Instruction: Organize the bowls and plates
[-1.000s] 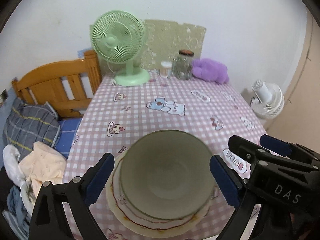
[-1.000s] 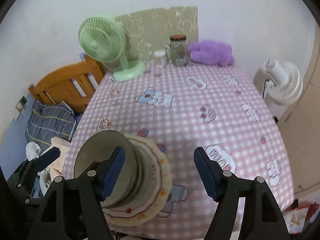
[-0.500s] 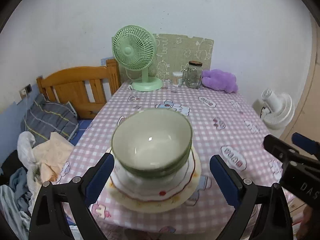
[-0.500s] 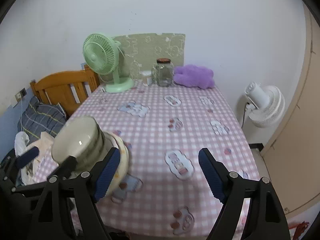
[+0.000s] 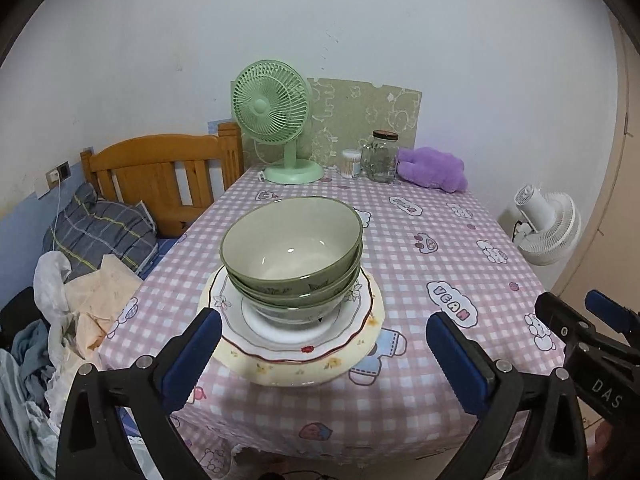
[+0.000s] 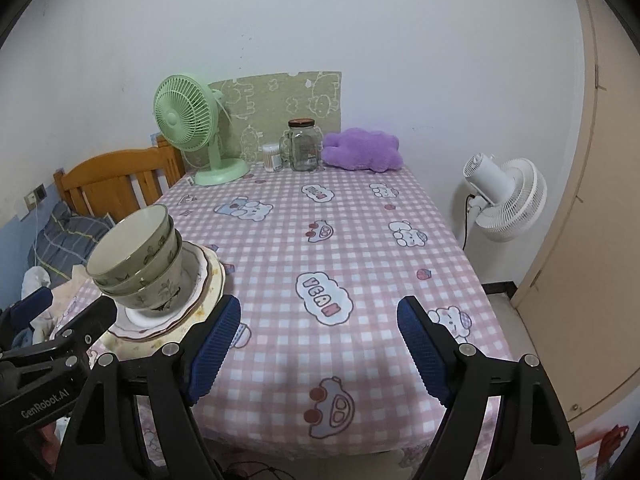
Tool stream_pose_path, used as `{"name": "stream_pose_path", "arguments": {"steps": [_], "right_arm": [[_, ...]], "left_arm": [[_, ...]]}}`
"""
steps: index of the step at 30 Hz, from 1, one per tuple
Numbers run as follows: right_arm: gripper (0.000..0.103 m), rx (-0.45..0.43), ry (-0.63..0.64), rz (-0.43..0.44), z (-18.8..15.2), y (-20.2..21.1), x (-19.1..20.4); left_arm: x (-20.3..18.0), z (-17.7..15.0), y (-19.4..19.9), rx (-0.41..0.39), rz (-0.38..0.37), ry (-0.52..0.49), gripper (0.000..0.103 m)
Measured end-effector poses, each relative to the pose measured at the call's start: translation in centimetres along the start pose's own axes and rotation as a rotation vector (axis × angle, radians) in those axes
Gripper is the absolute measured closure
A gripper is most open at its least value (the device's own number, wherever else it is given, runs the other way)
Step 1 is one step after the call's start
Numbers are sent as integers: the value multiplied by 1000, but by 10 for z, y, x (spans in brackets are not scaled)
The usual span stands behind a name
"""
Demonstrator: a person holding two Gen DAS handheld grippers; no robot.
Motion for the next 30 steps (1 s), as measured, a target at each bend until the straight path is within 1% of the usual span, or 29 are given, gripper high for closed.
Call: {"name": "stream_pose_path", "arguments": {"steps": [7, 13, 19, 30], "right_arm": [[20, -16, 5, 19, -9, 10, 1], [19, -34, 10, 18, -9, 15, 2], [18, -33, 5, 14, -11, 17, 3], [18, -11, -16, 0, -16, 15, -1]], "left_arm": [[-10, -6, 7, -9, -13, -11, 0], [-11, -7, 9, -15, -24, -8, 0], [-11, -11, 10, -13, -26, 11, 0], [-16, -14, 9, 1, -42, 7, 0]]}}
Point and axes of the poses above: each gripper's, at about its wrist camera, not at the fingertips, and y roughly against the way its jaws point, x to its left, z to its top, the point moved 9 cm from there along -y, roughly the way its jaws point, and after that the axes turned 13 degrees about -z, right-handed, at the moved point
